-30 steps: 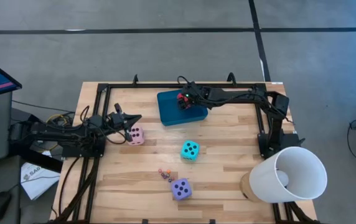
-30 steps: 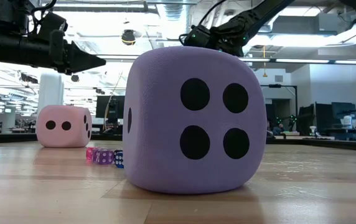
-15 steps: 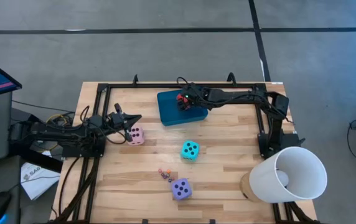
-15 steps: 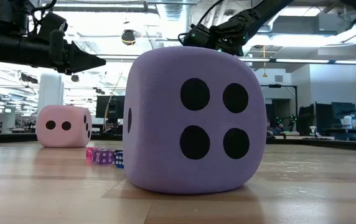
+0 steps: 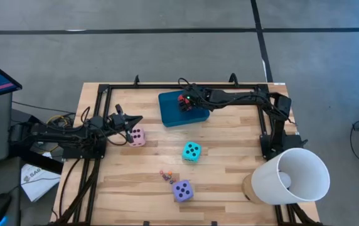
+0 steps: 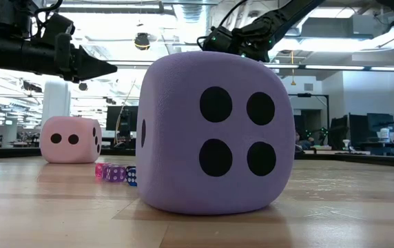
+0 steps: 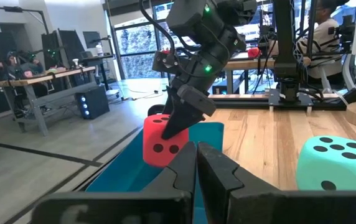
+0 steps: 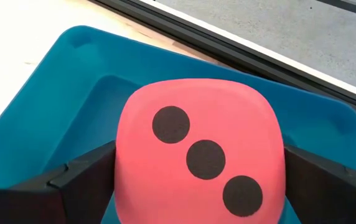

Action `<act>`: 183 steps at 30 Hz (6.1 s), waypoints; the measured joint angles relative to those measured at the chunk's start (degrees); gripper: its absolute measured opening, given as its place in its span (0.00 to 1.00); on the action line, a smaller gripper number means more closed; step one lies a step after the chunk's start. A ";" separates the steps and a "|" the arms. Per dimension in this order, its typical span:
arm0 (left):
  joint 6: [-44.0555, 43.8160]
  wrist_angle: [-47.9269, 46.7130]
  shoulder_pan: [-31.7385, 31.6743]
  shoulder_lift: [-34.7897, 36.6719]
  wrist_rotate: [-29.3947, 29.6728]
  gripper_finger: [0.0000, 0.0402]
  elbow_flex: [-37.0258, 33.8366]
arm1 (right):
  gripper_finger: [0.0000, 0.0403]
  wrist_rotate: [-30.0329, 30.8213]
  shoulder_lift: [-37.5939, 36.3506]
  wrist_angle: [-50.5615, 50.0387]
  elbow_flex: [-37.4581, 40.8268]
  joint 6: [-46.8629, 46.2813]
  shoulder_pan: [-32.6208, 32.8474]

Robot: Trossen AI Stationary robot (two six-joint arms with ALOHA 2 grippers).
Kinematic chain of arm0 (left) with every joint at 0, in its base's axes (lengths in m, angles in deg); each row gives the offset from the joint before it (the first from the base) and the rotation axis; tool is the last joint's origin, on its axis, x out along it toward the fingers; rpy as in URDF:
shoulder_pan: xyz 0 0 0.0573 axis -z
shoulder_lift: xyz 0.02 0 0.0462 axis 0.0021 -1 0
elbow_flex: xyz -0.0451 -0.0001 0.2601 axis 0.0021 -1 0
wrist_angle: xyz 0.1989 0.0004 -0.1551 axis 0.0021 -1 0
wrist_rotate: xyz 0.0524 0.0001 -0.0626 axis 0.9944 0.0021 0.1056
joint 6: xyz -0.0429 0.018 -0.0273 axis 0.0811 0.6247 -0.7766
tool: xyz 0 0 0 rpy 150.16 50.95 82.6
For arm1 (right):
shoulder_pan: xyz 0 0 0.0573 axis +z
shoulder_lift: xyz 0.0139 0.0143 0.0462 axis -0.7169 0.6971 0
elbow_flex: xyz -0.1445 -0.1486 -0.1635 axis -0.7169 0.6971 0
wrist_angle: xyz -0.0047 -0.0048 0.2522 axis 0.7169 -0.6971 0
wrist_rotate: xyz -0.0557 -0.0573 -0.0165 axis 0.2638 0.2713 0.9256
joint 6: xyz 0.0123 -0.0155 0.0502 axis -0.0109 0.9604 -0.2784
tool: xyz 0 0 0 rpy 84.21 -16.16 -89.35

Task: Pick & Place Dice
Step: Put the large red dice into the blue bin, then put the large blue dice into the blue bin

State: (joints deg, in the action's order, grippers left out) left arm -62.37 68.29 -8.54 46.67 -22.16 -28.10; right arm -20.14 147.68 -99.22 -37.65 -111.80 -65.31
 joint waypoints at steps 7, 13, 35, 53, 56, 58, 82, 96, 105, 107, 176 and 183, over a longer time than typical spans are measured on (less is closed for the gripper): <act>0.00 0.00 -0.01 0.01 -0.02 0.01 -0.01 | 0.98 0.00 0.00 0.00 0.00 0.00 -0.02; -0.01 0.00 0.01 0.01 -0.02 0.01 0.00 | 0.98 0.22 0.00 -0.41 0.02 -0.03 0.00; 0.00 0.00 0.00 0.00 -0.04 0.01 -0.02 | 0.99 3.09 -0.02 -5.81 0.02 -11.14 -2.32; 0.00 0.00 -0.01 0.02 -0.04 0.01 -0.01 | 0.99 2.95 -0.02 -5.84 -0.13 -5.47 -1.49; -0.01 0.00 0.00 0.01 -0.04 0.01 -0.01 | 0.99 3.15 -0.02 -7.76 -2.19 -4.22 -0.60; -0.02 0.00 -0.01 0.02 -0.02 0.01 -0.02 | 0.99 3.33 -0.07 -9.70 -4.01 -3.86 -0.09; 0.00 0.00 0.00 0.01 -0.03 0.01 -0.01 | 0.99 3.04 -0.07 -15.89 -14.29 6.90 3.74; -0.02 0.00 0.02 0.02 -0.02 0.01 -0.02 | 0.99 2.89 -0.07 -16.52 -14.29 11.13 3.80; 0.00 0.00 0.01 0.01 -0.02 0.01 -0.02 | 0.84 2.86 -0.04 -17.90 -14.29 15.44 4.92; 0.00 0.00 0.00 0.01 -0.02 0.01 -0.01 | 0.77 2.86 -0.04 -18.91 -14.29 15.64 5.27; -0.01 0.00 0.01 0.02 -0.02 0.01 -0.02 | 0.00 -0.15 0.90 -14.66 -0.70 16.90 -2.13; -0.01 0.00 -0.01 0.02 -0.02 0.01 -0.01 | 0.00 -0.30 -3.61 -16.46 -1.33 16.92 0.58</act>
State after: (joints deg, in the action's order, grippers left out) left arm -62.37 68.29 -8.55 46.70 -22.18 -28.11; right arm -20.43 144.06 -115.67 -38.98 -94.88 -64.73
